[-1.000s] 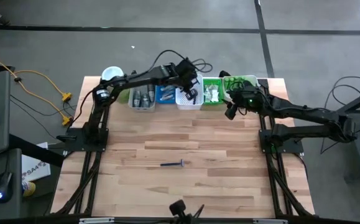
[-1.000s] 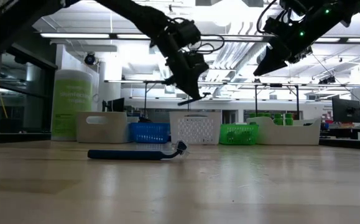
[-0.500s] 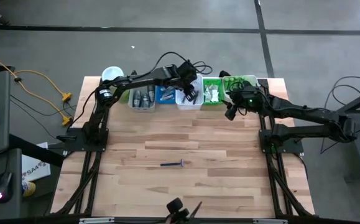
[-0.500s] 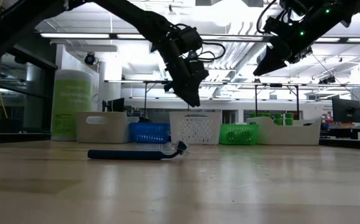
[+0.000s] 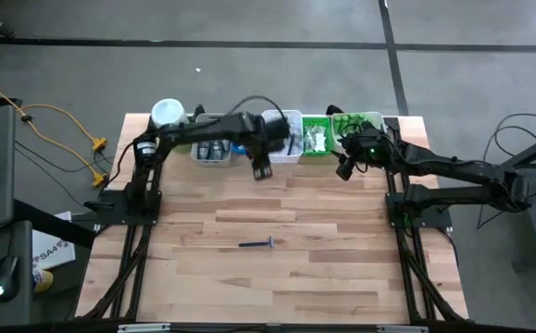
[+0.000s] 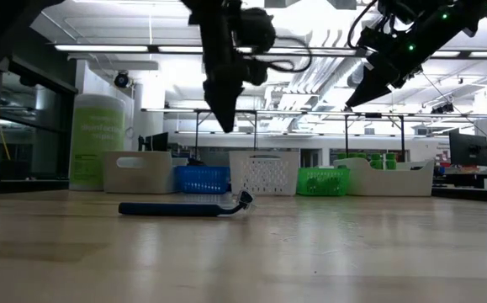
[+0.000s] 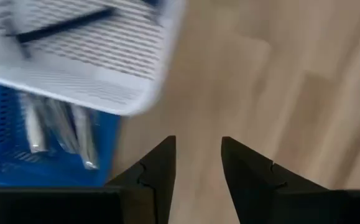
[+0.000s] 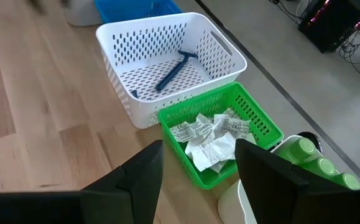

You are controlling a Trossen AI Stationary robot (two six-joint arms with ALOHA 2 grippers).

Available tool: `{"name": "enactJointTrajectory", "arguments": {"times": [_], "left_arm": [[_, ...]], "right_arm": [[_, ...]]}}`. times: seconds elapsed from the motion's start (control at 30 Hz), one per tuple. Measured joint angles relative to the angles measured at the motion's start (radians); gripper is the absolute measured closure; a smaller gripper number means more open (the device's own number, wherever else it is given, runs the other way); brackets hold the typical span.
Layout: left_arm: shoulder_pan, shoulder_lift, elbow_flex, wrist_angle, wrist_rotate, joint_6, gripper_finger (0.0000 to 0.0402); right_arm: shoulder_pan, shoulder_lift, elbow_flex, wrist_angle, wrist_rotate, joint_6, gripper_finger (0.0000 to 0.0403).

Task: Pick & Place Travel size toiletries
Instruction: Put the blue razor into the left white bin

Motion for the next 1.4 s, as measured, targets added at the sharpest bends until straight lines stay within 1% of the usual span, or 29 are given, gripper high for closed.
{"name": "enactJointTrajectory", "arguments": {"times": [0.07, 0.13, 0.23, 0.5, 0.63, 0.8, 1.0, 1.13, 1.23, 1.4], "left_arm": [[-0.06, 0.0, -0.003, -0.037, -0.008, 0.012, 0.0275], [-0.12, -0.003, -0.033, -0.037, -0.02, 0.016, 0.0275], [-0.199, 0.0, -0.083, -0.042, -0.023, -0.017, 0.0275], [-0.377, -0.001, -0.271, 0.059, -0.024, -0.158, 0.0275], [-0.442, -0.001, -0.318, 0.104, -0.016, -0.226, 0.0275], [-0.507, -0.001, -0.327, 0.178, 0.028, -0.259, 0.0274], [-0.574, -0.001, -0.327, 0.274, 0.046, -0.299, 0.0274], [-0.586, -0.001, -0.327, 0.295, 0.049, -0.335, 0.0274], [-0.587, -0.001, -0.33, 0.301, 0.035, -0.356, 0.0274], [-0.586, 0.0, -0.383, 0.354, 0.03, -0.365, 0.0274]], "right_arm": [[0.0, 0.0, 0.0, 0.0, 0.0, 0.0, 0.021], [0.0, 0.0, 0.0, 0.0, 0.0, 0.0, 0.021], [0.0, 0.0, 0.0, 0.0, 0.0, 0.0, 0.021], [0.0, 0.0, 0.0, 0.0, -0.001, 0.0, 0.021], [0.0, 0.0, 0.0, 0.003, -0.001, 0.0, 0.021], [0.0, 0.0, 0.0, 0.005, -0.001, 0.002, 0.021], [0.0, 0.0, 0.0, 0.005, -0.001, 0.004, 0.021], [0.0, 0.0, 0.0, 0.005, -0.005, 0.021, 0.021], [0.0, 0.0, 0.0, 0.005, -0.031, 0.023, 0.021], [0.0, 0.0, 0.0, 0.004, -0.052, 0.023, 0.021]]}}
